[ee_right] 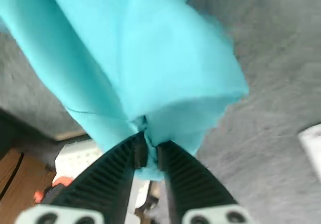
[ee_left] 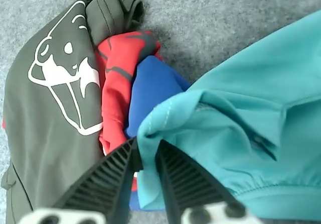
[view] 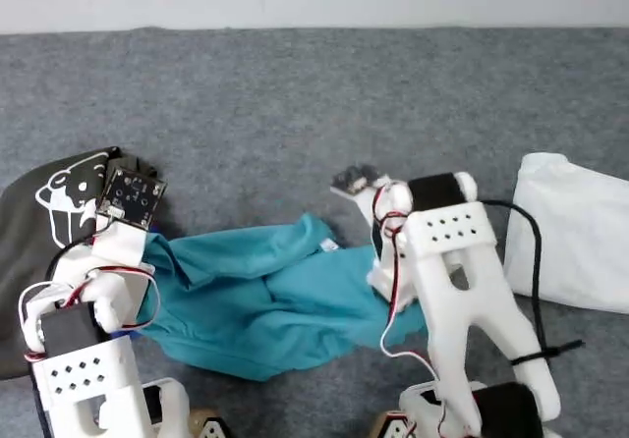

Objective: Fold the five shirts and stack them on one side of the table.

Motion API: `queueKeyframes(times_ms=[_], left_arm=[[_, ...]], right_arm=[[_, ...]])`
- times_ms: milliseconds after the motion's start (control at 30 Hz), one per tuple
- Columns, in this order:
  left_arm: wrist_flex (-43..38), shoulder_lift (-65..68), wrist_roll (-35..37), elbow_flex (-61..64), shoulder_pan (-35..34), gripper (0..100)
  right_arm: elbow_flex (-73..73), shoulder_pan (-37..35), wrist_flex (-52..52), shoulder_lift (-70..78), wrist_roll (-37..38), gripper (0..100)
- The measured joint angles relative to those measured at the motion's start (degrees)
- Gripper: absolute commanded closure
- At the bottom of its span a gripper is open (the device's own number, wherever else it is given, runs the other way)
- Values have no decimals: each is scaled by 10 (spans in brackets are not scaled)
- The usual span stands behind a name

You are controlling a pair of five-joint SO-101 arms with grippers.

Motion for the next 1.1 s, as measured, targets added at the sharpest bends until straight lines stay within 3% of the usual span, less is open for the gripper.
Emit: queueKeyframes(times_ms=[133, 367, 767, 1100], left_arm=[[0, 0, 0, 1, 0, 987], [0, 0, 0, 1, 0, 987], [0, 0, 2, 1, 0, 986], [0, 0, 4, 1, 0, 986]], right_arm=[[-66, -15, 0, -4, 1, 695], [-181, -24, -3, 59, 1, 701], [-405, -116, -2, 367, -100, 701], [-539, -142, -2, 532, -107, 702]])
